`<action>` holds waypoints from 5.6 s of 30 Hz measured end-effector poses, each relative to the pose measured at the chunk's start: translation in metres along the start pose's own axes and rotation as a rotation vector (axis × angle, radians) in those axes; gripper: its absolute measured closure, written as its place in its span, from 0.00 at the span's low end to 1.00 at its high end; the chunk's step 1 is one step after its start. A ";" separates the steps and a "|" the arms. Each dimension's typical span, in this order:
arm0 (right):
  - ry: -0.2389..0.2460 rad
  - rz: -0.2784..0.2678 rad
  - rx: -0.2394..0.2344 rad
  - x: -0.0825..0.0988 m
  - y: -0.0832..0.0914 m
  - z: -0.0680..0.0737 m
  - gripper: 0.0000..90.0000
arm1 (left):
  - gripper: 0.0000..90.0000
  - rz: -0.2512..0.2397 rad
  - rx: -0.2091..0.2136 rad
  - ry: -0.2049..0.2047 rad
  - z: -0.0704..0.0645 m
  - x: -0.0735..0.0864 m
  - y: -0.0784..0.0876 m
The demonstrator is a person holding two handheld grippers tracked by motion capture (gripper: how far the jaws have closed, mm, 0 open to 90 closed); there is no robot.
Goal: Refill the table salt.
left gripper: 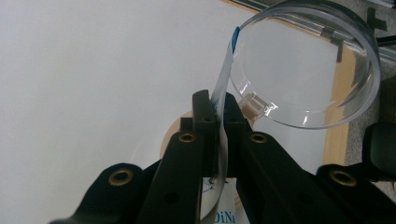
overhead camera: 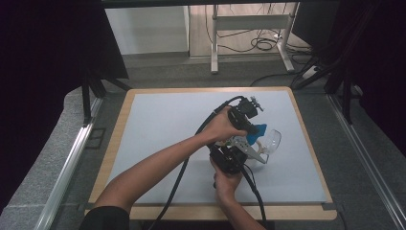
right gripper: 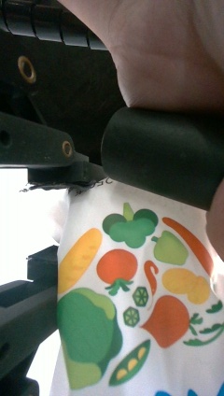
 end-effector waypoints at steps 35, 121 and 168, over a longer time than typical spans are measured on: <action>-0.013 -0.022 0.005 -0.003 0.000 -0.001 0.72 | 0.99 0.001 0.001 -0.007 -0.001 -0.002 0.000; -0.030 -0.032 0.016 -0.002 -0.002 -0.004 0.72 | 0.99 0.012 0.009 -0.015 -0.001 -0.002 -0.006; -0.027 -0.032 0.014 -0.003 -0.003 -0.003 0.72 | 0.99 0.012 0.007 -0.015 0.000 -0.001 -0.004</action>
Point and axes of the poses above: each handheld gripper's, and its own axes: y roughly backward along the jaws, x roughly out of its underside, z roughly to its left, the point moved 9 cm from there along -y, roughly forward along the jaws, and after that the axes turned 13 degrees about z, right-handed, at the moved point
